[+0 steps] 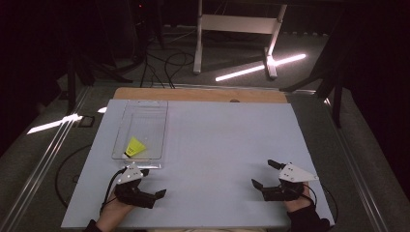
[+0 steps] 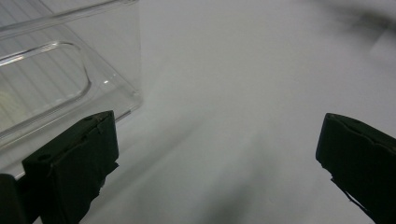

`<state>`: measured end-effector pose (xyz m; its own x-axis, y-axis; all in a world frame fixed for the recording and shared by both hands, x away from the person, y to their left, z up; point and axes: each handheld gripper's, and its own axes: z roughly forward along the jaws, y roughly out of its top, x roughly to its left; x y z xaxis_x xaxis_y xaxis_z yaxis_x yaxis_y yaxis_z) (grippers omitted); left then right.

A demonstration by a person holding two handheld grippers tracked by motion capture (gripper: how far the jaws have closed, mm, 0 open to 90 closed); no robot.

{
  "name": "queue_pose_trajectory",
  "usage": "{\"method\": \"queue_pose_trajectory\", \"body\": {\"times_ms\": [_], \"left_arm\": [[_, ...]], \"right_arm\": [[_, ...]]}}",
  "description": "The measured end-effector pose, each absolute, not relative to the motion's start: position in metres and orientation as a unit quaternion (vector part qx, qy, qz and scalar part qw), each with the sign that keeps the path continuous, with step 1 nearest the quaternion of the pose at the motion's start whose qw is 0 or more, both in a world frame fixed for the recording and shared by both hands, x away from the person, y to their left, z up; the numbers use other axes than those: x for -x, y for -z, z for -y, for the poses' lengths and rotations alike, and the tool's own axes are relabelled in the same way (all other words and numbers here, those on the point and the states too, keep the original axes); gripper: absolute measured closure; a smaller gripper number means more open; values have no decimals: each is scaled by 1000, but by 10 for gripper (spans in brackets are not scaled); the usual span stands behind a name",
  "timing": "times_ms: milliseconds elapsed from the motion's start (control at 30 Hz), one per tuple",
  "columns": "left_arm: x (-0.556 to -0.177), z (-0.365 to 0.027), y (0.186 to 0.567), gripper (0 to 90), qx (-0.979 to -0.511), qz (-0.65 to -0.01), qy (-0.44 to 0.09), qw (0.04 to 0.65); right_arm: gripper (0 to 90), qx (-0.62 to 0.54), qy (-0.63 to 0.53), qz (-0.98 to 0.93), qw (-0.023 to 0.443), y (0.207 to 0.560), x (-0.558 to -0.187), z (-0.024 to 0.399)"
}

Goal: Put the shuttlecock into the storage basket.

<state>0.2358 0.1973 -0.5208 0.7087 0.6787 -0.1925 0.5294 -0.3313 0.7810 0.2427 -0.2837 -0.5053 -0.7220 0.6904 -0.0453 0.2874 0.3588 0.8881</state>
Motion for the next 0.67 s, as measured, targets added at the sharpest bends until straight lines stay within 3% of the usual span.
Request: {"method": "queue_pose_trajectory", "body": {"times_ms": [233, 667], "left_arm": [[-231, -193, 520, 2, -803, -379, -119, 445], [-231, -191, 521, 2, -799, -386, -126, 443]], "right_arm": [[90, -308, -477, -796, 210, 506, -243, 284], [90, -311, -474, -798, 205, 508, -244, 285]]}}
